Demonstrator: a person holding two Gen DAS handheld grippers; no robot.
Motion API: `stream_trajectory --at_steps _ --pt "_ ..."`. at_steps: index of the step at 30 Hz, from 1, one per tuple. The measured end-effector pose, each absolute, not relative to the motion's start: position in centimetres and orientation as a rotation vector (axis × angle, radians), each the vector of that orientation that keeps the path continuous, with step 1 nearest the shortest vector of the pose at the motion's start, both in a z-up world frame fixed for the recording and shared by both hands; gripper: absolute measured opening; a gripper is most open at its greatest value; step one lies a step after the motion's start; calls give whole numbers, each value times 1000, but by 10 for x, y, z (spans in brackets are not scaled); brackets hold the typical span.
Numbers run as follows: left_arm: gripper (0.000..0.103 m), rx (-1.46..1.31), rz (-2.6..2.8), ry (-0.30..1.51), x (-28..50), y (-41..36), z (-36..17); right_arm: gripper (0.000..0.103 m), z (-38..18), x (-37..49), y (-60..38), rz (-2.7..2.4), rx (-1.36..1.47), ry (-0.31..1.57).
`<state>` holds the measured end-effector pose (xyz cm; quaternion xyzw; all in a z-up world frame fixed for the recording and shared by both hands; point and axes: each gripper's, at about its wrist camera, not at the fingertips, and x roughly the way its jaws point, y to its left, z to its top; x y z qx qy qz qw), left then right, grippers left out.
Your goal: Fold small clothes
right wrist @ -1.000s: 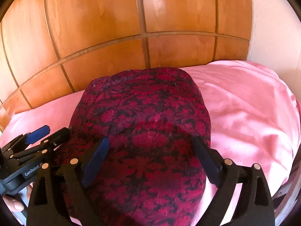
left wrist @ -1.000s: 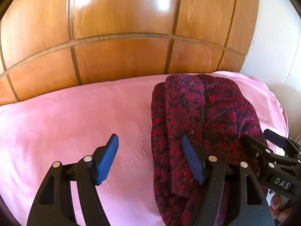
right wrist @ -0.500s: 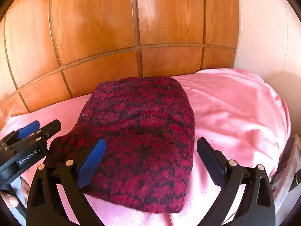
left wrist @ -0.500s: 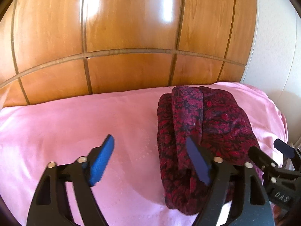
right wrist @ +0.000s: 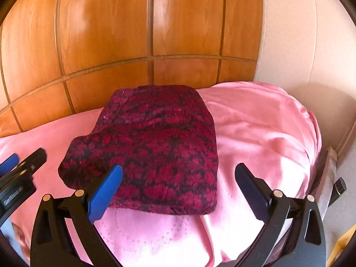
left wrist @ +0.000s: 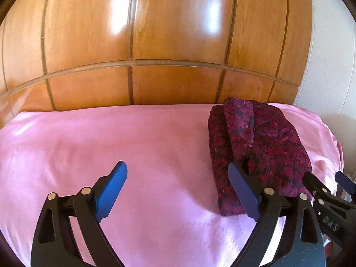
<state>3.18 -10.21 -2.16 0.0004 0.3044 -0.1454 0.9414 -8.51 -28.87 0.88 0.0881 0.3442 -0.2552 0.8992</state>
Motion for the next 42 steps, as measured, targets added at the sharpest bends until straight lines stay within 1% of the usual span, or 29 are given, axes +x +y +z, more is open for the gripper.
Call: stream_trajectory --at_steps 3,4,5,14,19,42 --pt "95 11 -290 609 22 -100 -21 101 12 -86 -285 -530 171 701" --pt "98 9 -289 609 20 -99 -21 101 13 -87 -283 -530 163 694" --pt "99 6 -290 611 19 -99 -20 101 14 -87 -282 -529 159 688" --pt "99 12 -276 604 10 -100 -16 101 14 -92 -275 -533 153 669" --pt "99 3 -279 623 10 -101 -19 101 9 -93 -275 -523 164 678" --pt "99 -2 -266 604 12 -94 -18 101 1 -91 -269 -502 186 689"
